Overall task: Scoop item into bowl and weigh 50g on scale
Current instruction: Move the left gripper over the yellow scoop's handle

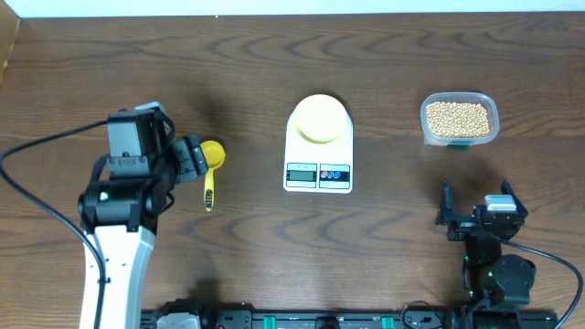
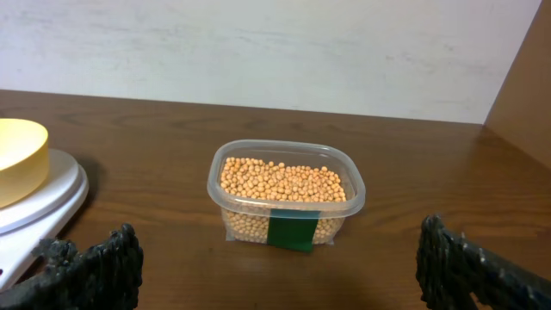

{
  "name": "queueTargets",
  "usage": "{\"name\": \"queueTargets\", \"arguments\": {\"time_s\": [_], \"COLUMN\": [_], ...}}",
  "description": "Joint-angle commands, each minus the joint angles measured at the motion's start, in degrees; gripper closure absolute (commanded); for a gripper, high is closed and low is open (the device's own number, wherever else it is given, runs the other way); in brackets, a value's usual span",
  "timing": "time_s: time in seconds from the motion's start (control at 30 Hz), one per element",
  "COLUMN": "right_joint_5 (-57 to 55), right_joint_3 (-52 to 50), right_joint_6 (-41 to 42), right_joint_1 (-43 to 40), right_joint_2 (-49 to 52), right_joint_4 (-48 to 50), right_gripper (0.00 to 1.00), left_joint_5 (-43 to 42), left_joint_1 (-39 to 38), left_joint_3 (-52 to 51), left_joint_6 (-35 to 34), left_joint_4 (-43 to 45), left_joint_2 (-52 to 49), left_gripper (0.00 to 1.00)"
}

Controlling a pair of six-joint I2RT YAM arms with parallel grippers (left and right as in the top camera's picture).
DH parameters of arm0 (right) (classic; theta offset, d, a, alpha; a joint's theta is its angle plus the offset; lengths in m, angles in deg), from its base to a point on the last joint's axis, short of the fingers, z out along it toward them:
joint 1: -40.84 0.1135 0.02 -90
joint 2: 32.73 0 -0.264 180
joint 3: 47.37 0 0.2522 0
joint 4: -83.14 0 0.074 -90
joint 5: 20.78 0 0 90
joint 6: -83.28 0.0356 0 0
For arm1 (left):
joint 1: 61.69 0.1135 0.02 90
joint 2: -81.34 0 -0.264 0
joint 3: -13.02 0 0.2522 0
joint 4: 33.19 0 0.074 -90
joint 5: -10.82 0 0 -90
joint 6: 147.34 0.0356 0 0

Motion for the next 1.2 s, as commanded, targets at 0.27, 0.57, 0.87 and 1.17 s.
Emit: {"name": "queueTargets", "arguments": {"time_s": [0.27, 0.57, 0.87, 1.17], "right_joint_5": [-0.7, -0.7, -0.7, -0.7], "right_joint_3": [-0.1, -0.1, -0.1, -0.1], "right_joint_6": [0.9, 0.9, 0.9, 0.9], "right_joint_1": [0.3, 0.3, 0.3, 0.3], "right_joint_2": [-0.5, -0.5, -0.5, -0.5], "right_joint_4": [-0.2, -0.2, -0.3, -0.2], "right_gripper": [0.01, 0.01, 0.01, 0.01], "left_joint_5": [-0.4, -0.4, -0.6, -0.6], "left_joint_1": [0.3, 0.3, 0.3, 0.3], "left_joint_3": [6.4, 11.7, 13.6, 13.6], "left_joint_6": [1.6, 2.0, 2.0, 2.0], "left_joint_4": [-3.3, -8.5, -10.3, -10.3], "left_joint_2": [-5.8, -11.1, -15.0, -16.2], "left_gripper": [0.14, 0.14, 0.14, 0.14]}}
